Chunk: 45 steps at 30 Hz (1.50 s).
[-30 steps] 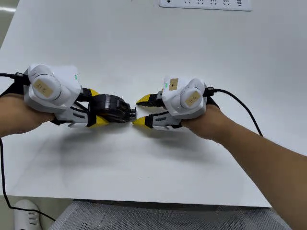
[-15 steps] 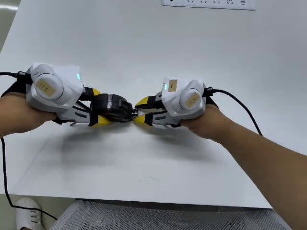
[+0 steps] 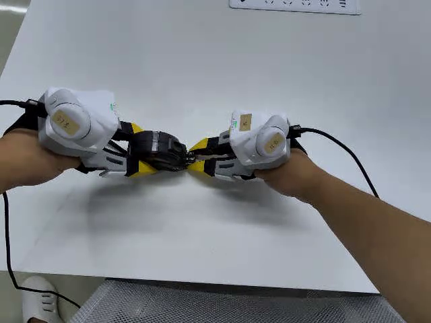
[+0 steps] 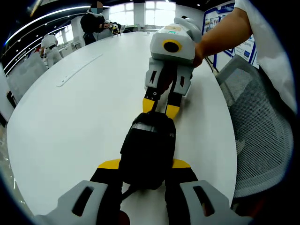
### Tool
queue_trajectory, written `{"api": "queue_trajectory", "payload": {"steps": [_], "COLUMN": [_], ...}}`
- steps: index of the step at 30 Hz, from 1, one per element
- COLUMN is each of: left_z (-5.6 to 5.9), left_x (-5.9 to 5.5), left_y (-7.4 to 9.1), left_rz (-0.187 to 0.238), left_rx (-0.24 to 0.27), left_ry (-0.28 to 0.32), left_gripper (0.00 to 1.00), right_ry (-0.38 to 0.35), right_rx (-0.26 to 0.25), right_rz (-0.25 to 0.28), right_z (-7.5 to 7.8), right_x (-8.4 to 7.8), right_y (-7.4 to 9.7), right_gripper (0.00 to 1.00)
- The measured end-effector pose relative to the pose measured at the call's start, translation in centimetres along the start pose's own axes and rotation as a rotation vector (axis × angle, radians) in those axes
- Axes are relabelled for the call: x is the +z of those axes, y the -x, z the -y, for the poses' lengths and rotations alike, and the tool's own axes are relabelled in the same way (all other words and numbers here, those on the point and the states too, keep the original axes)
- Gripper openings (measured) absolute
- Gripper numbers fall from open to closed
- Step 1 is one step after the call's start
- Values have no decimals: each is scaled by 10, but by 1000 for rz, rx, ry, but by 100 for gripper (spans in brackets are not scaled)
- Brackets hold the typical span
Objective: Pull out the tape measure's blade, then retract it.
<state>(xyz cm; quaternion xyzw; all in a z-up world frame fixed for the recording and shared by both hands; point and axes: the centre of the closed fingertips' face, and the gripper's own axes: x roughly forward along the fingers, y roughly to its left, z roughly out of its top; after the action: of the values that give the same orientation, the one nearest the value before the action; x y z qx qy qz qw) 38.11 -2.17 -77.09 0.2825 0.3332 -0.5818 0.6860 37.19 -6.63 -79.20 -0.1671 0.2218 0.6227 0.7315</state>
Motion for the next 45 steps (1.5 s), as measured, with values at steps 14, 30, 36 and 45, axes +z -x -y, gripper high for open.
{"api": "queue_trajectory", "payload": {"steps": [14,30,36,45], "left_z": [-1,-1,0,0], "left_x": [-1,-1,0,0], "left_y": [2,1,1,1], "left_rz": [-4,1,-2,-3], "left_rx": [-2,-4,-4,-10], "left_ry": [-13,-17,-23,-29], "left_gripper": [29,28,28,28], "right_ry": [6,28,23,7], "right_rx": [-13,-7,-15,-32], "right_rz": [3,-17,-22,-22], "right_z": [1,1,0,0], "right_x": [3,2,-1,-9], "right_y": [0,2,7,19], "right_gripper": [8,8,8,8]}}
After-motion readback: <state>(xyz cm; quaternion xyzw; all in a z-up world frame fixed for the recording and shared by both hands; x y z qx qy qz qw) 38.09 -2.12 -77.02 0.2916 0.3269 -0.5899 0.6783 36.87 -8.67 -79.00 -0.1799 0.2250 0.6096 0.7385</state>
